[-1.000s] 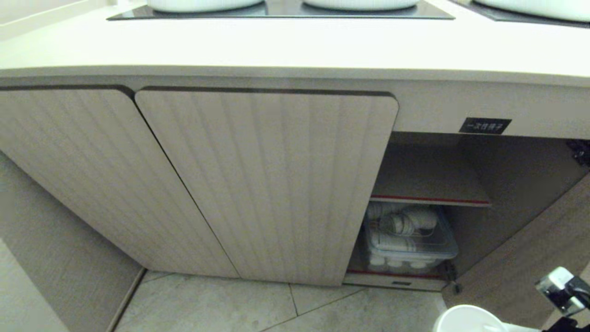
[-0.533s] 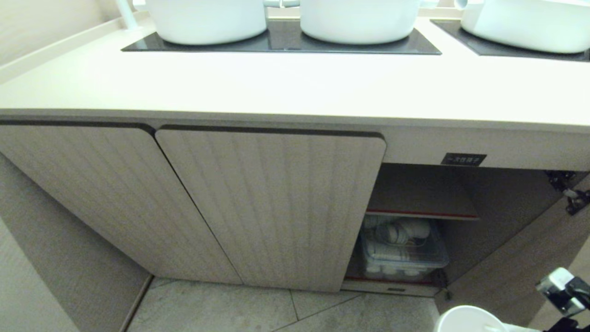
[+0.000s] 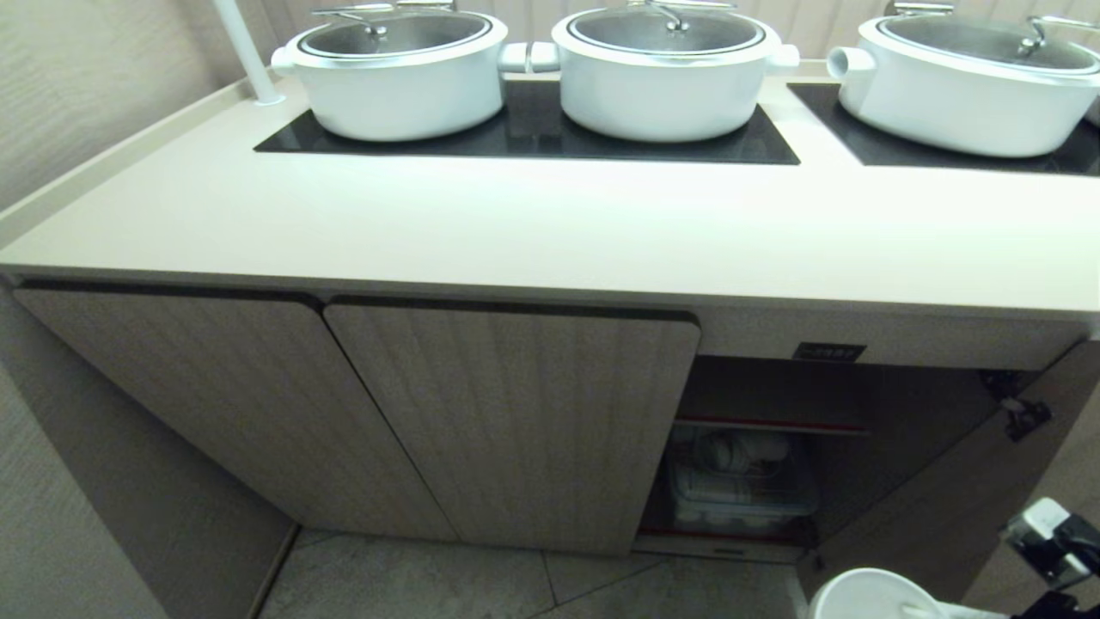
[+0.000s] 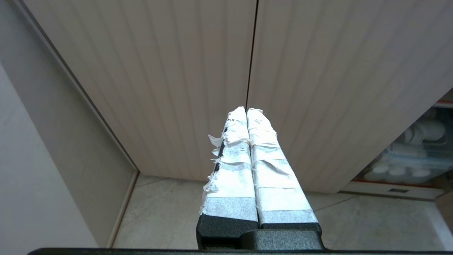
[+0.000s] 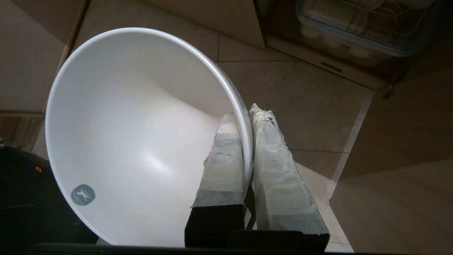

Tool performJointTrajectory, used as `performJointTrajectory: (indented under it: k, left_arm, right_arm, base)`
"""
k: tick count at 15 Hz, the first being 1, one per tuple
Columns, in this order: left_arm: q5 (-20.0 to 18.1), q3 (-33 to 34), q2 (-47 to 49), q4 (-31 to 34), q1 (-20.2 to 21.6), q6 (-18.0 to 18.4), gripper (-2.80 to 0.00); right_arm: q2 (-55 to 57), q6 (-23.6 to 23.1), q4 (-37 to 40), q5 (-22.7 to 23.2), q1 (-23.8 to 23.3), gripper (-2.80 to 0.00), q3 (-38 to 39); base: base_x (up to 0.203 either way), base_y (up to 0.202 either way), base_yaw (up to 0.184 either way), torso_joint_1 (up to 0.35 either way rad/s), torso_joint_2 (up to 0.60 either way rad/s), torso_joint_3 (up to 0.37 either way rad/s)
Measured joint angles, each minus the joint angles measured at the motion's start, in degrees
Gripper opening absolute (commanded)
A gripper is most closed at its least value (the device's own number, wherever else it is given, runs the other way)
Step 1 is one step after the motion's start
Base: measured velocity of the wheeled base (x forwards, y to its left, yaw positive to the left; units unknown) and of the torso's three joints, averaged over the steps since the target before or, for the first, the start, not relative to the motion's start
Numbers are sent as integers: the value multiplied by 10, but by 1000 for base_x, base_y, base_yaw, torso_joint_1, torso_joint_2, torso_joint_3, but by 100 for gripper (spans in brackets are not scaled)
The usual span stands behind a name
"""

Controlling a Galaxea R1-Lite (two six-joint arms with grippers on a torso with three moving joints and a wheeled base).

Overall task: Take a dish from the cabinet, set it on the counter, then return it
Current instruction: Place it on the table

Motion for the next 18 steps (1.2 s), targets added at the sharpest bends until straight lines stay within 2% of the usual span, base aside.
performJointTrajectory:
  k: [8,18]
  left_arm:
    - [0,0,0,0,0,0,-280]
    - [0,0,0,0,0,0,-280]
  right_arm:
    - [0,-1,-1,0,0,-280,0]
    - [-1,-3,-1,0,0,-280,0]
  base:
    - [0,0,0,264,-578,-314]
    - [0,0,0,178,-365,-196]
